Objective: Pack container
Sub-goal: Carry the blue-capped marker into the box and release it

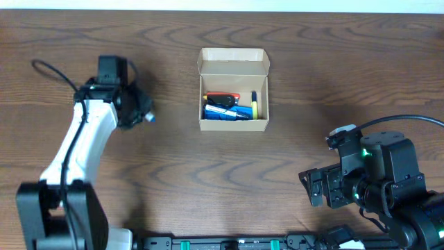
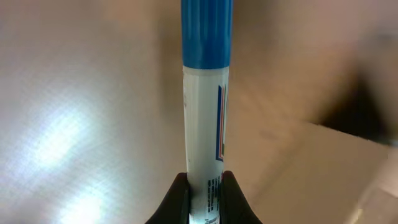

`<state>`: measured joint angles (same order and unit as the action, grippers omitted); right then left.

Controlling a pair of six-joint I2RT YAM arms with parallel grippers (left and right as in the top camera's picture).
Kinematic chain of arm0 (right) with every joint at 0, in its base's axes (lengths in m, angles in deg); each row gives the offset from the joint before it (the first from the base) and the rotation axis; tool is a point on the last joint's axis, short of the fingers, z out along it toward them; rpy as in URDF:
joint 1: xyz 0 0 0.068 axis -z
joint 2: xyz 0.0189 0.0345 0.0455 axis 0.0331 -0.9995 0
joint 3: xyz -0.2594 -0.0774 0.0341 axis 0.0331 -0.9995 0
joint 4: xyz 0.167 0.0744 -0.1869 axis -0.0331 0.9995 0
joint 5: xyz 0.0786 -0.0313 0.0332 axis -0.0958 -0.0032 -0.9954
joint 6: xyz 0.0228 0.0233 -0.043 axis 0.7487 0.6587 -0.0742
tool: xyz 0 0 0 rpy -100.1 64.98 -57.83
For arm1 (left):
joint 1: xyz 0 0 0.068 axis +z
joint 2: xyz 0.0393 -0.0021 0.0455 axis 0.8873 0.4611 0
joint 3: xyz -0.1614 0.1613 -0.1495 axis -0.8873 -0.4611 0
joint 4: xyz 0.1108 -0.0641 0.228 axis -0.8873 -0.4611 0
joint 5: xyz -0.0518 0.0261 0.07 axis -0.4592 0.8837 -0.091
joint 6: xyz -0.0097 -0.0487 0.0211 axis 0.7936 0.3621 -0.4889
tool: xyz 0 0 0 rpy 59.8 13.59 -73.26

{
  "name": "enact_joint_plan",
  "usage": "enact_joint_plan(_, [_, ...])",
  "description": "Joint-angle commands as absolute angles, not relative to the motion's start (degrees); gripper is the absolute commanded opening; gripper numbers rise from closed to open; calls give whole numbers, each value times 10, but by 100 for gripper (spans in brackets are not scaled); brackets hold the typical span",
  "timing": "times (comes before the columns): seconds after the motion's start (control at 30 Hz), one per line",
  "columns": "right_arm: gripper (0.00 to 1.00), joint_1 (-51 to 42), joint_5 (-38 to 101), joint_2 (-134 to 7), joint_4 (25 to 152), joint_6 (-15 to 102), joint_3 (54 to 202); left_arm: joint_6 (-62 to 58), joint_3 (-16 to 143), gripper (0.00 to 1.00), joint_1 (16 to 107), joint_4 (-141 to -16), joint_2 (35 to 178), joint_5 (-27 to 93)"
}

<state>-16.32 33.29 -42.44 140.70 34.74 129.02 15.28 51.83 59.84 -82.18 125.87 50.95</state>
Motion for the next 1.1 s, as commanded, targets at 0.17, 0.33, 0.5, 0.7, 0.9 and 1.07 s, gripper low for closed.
enact_joint_plan(0.17, [99,-159,331,-425,1407,352,1290,-256,630,6,451,-789,1227,530])
enact_joint_plan(0.33, [99,-159,331,-425,1407,352,1290,-487,639,6,346,-778,1230,514])
enact_joint_plan(0.5, [99,-159,331,-425,1407,352,1290,-703,639,6,274,-769,1249,525])
enact_joint_plan(0.7, [99,-159,331,-425,1407,352,1290,-835,639,6,265,-716,1296,608])
enact_joint_plan(0.9, [99,-159,331,-425,1407,352,1290,-875,639,6,274,-709,1357,647])
enact_joint_plan(1.07, [99,-159,331,-425,1407,352,1290,-874,639,6,274,-710,1402,692])
